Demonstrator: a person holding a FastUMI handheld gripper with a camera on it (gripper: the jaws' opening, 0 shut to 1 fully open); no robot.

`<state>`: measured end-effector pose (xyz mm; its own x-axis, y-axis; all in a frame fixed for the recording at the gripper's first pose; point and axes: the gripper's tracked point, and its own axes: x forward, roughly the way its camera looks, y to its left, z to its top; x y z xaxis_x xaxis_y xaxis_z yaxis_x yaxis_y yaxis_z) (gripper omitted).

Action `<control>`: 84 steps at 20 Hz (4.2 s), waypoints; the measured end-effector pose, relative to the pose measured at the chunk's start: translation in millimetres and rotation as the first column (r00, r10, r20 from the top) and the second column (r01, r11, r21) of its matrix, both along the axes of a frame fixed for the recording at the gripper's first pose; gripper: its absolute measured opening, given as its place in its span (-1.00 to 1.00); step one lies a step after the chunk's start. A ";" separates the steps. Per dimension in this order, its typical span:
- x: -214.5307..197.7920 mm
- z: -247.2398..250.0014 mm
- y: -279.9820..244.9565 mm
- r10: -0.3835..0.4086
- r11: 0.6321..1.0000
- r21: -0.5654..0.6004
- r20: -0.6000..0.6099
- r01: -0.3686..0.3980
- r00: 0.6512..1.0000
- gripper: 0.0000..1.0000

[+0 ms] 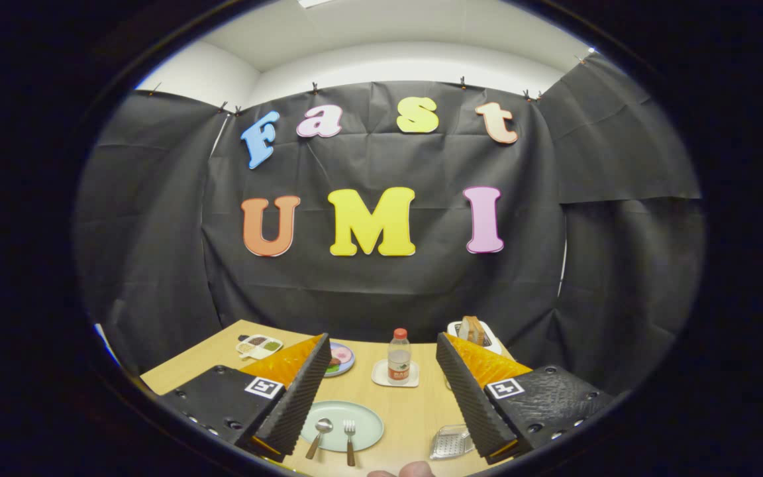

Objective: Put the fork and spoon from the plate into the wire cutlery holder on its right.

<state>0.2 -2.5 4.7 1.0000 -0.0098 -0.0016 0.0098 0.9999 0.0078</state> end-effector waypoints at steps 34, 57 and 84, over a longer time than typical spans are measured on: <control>17.5 -335.9 42.2 0.007 0.984 -0.044 -0.959 -0.172 0.282 0.92; 1.2 -222.9 -3.5 0.139 0.990 0.130 -0.941 -0.049 0.310 -0.99; -34.0 -223.5 -118.8 0.156 0.917 0.184 -0.982 0.354 0.107 -0.81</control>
